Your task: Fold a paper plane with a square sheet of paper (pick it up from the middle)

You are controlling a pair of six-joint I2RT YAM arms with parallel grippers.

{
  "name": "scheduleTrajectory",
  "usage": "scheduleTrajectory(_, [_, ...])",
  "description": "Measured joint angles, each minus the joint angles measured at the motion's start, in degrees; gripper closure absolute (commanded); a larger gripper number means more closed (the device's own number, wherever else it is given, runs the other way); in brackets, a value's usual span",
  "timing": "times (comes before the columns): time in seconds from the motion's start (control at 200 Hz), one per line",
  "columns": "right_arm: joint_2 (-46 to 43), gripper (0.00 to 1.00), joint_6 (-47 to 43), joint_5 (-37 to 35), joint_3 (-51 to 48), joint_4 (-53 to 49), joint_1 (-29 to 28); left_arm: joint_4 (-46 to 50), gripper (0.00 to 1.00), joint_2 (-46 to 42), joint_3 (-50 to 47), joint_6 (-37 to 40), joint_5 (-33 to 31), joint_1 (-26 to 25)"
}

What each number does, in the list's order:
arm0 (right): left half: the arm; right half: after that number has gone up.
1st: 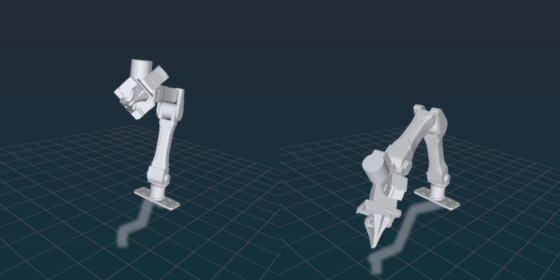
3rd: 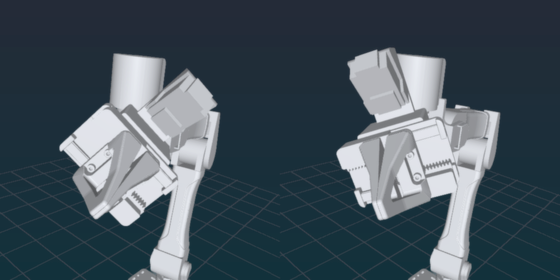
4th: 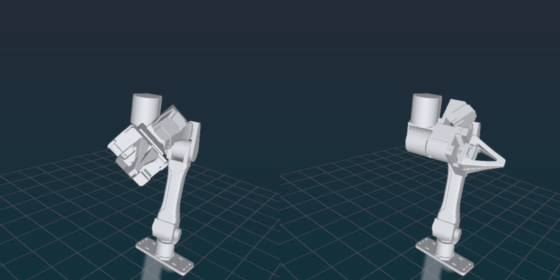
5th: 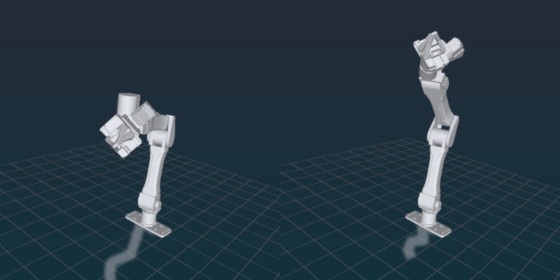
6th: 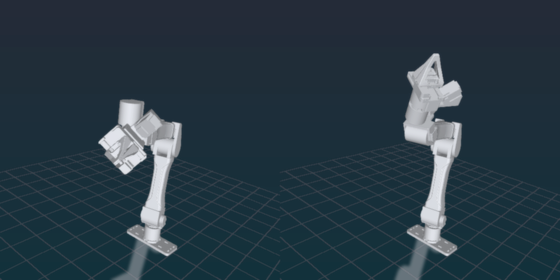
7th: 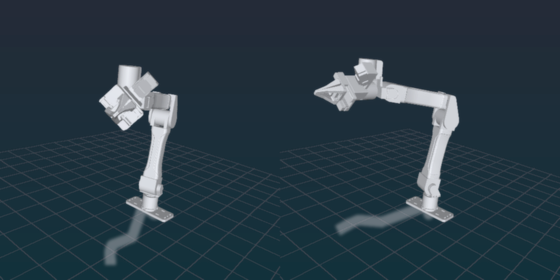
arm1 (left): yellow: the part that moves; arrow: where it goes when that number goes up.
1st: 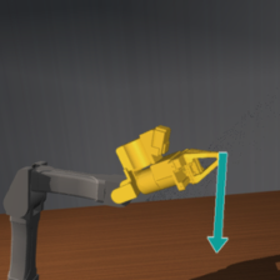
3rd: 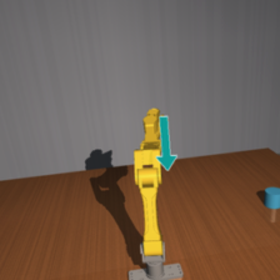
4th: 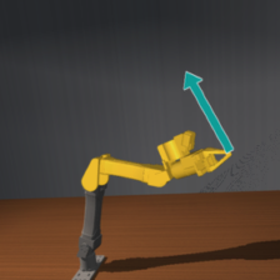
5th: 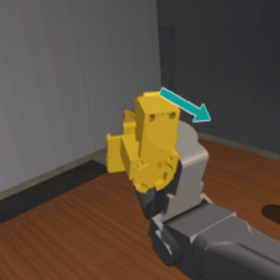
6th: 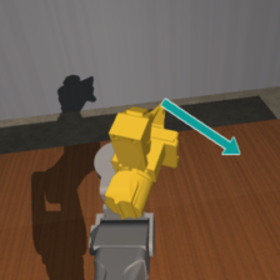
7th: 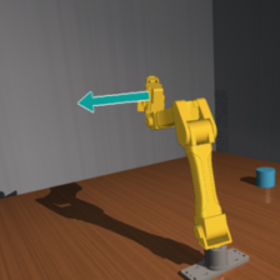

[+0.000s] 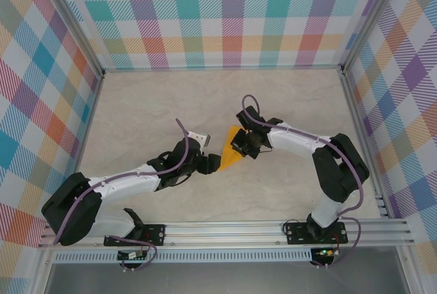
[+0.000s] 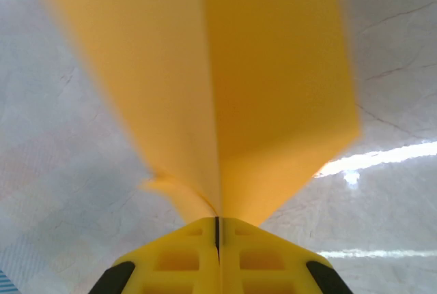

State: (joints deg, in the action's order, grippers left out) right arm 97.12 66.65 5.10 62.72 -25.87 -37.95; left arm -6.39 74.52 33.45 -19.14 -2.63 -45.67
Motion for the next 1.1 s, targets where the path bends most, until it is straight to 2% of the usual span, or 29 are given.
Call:
scheduleTrajectory(0.3, [-7.91,0.94,-0.04,-6.29,1.86,-3.13,-2.25,0.00,0.31,0.44,0.11,0.57,0.09,0.00])
scheduleTrajectory(0.585, [-2.78,0.94,0.09,-4.13,2.01,-1.95,-2.23,-1.77,0.33,0.44,0.11,1.11,0.68,-0.04])
scheduleTrajectory(0.78, [1.42,0.94,1.14,-0.22,2.01,-0.07,-1.64,-4.90,0.45,4.26,0.11,3.89,2.32,-0.07])
scheduleTrajectory(1.1, [1.81,0.94,3.30,4.13,2.01,0.76,0.24,-16.20,0.59,13.00,-0.74,10.60,5.44,-0.44])
